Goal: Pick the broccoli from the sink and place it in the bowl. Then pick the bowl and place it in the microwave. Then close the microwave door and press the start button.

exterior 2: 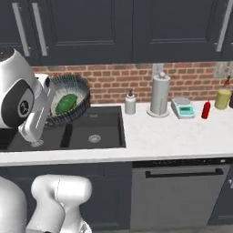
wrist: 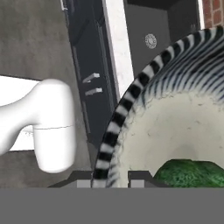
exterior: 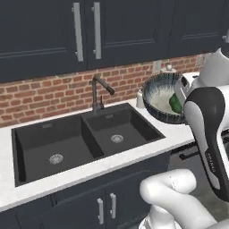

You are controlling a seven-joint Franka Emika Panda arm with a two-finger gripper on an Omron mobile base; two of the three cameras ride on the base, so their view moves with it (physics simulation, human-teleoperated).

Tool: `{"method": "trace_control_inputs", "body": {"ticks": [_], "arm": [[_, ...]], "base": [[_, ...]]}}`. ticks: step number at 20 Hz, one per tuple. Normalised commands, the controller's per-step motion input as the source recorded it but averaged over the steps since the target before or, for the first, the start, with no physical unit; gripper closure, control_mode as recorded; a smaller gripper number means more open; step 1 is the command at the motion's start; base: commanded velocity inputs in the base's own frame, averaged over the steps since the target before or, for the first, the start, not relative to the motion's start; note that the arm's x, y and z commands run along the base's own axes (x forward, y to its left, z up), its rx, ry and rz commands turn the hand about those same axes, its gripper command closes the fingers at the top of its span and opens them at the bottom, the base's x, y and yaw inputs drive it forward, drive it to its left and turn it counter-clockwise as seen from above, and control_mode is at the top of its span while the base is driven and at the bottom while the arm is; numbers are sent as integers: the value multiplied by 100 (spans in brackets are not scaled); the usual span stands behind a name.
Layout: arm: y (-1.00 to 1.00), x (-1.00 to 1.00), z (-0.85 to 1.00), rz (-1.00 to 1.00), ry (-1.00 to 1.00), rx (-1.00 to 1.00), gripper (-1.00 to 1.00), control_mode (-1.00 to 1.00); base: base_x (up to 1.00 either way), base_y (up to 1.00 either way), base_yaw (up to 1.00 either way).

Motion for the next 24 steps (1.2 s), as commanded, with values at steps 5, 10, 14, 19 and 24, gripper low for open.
{"method": "trace_control_inputs", "body": {"ticks": [5,10,14,19,24], "arm": [[0,0,0,0,0,0,100,100],[0,0,0,0,0,0,100,100],[0,0,0,0,0,0,100,100],[0,0,0,0,0,0,100,100],[0,0,0,0,0,0,100,100]], "base": [[0,0,-92],[0,0,-93],[0,-6,-88],[7,-37,-75],[47,-90,-19]]}}
